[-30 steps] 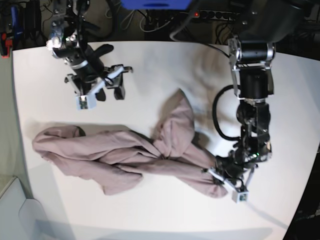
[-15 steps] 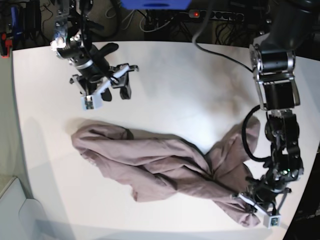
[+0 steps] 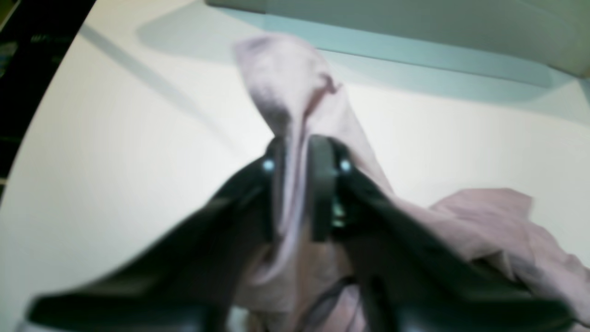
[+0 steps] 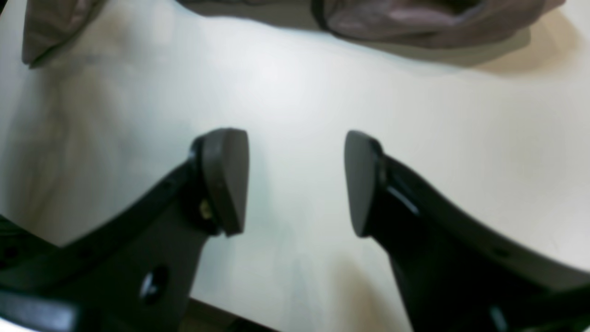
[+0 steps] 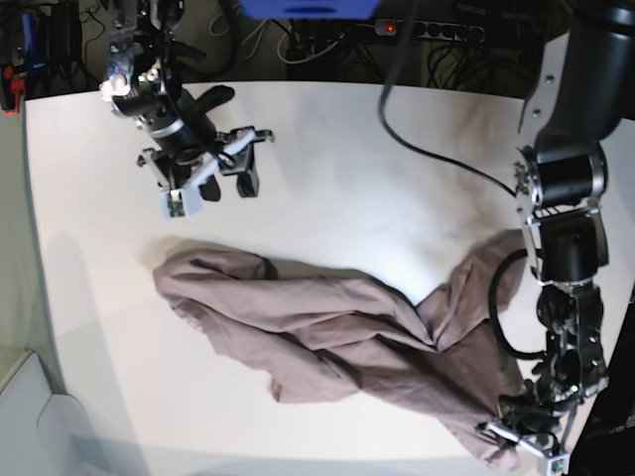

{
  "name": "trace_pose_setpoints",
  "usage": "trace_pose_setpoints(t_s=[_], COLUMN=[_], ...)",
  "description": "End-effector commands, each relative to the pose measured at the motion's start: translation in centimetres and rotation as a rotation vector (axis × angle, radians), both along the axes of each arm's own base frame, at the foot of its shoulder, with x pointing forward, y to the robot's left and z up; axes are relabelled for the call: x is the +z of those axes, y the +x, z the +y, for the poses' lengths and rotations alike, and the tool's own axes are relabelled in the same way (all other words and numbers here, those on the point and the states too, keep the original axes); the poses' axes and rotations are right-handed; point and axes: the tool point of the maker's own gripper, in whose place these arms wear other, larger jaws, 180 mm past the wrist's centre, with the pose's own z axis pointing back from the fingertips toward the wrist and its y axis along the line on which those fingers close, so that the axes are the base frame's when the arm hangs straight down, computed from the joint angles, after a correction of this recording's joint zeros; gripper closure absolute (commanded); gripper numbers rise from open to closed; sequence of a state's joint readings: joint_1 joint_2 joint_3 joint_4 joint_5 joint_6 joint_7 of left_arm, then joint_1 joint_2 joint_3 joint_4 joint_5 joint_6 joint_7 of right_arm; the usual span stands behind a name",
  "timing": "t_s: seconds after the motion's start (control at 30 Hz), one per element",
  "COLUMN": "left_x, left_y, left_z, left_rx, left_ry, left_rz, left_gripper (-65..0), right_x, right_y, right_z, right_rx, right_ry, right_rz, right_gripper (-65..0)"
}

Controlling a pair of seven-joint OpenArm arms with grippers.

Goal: Layout the t-shirt on the table in an organized manner, then fold the t-shirt properly
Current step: 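Grasp the shirt edge with the left gripper and pull it away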

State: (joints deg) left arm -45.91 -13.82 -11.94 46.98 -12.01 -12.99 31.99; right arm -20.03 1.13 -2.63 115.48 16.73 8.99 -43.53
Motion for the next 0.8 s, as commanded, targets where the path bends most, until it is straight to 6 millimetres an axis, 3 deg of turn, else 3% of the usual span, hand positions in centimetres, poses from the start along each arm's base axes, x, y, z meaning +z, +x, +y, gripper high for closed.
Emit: trace_pose_setpoints(t_s=[0.0,0.1,0.27,0.4,0.6,0.77], left_x=[3.4,4.1,6.3,5.8,2.1,-1.2], left_y=[1.2,1.7,2.3,1.6,-4.2,-11.7], left_z=[0.8,1.1,1.2,1.0,-0.5,1.8], left_rx=[0.018,0.029,0.034,0.021,-0.037,0.03], left_ry=[-0.001,-0.005,-0.01,-0.008,0.086,0.112], left_rz=[-0.089,-0.125,-0.175,-0.133,-0.027,0.023], left_gripper=[-16.1,-23.8,-23.8,-23.9,-24.1,-24.2], right_x=[1.0,1.0,1.0,1.0,1.1,1.4], right_y=[0.5,0.5,0.5,0.6,0.7,1.1], right_z=[0.0,0.0,0.0,-0.1,-0.1,-0.2], right_rx=[-0.008,-0.008,-0.008,-0.009,-0.009,-0.007], right_ry=[0.01,0.01,0.01,0.009,0.009,0.004], right_rz=[-0.041,-0.039,-0.041,-0.041,-0.044,-0.058], right_gripper=[-33.6,-33.6,-33.6,-33.6,-33.6,-33.6])
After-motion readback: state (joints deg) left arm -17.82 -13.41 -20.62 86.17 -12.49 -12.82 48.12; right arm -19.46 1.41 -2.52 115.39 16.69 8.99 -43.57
